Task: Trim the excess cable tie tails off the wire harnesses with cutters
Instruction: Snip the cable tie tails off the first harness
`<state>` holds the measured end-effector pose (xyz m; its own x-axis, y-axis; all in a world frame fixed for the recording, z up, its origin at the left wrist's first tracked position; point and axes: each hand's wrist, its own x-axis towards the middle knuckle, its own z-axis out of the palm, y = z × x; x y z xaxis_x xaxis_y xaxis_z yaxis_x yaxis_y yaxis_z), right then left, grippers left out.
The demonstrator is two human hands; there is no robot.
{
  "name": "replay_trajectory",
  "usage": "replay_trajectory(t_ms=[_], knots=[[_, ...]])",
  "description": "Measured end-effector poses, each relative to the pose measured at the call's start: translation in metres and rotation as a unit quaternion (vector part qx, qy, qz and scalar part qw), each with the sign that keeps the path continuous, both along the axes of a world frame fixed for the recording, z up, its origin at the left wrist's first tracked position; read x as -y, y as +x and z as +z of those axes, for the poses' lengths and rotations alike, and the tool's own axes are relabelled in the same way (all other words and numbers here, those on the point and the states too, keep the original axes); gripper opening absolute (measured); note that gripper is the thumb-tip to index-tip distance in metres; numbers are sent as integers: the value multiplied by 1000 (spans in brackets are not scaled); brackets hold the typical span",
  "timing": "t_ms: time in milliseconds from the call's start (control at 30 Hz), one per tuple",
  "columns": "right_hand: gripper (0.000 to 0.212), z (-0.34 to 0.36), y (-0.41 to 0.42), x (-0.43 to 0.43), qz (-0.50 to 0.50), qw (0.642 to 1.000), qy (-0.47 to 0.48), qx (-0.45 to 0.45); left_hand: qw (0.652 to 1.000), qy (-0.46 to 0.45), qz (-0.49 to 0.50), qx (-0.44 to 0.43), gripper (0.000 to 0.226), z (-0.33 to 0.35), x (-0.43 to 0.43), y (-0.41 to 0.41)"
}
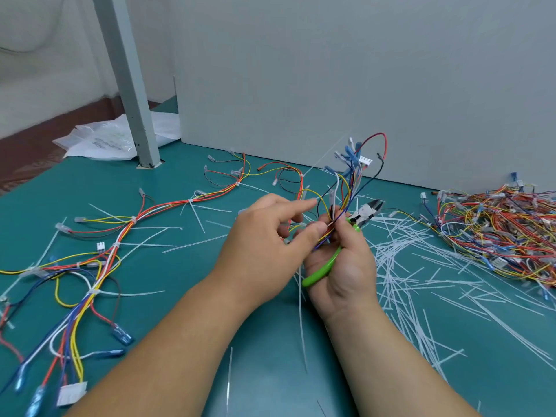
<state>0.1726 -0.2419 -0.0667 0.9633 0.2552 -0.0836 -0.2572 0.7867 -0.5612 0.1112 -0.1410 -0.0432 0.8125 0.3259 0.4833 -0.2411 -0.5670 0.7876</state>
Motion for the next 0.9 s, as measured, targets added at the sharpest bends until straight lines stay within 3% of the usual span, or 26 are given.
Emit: replay_trajectory(t_ms=[67,167,700,800,900], knots=[[22,-2,2,0,3,1000,9,-16,999,-46,4,8,37,1,0,1],[11,-1,1,0,-6,999,19,-36,998,-64,4,1,31,1,-2,2],[9,3,-9,1,-92,990,-103,36,994,89,-40,-46,41,1,-4,-2],[10,5,-7,4,-113,989,-91,31,989,117,-35,-82,55,0,-8,-3],[9,6,-3,6,-119,990,-73,17,987,122,-20,-103,84,-2,-10,-3]])
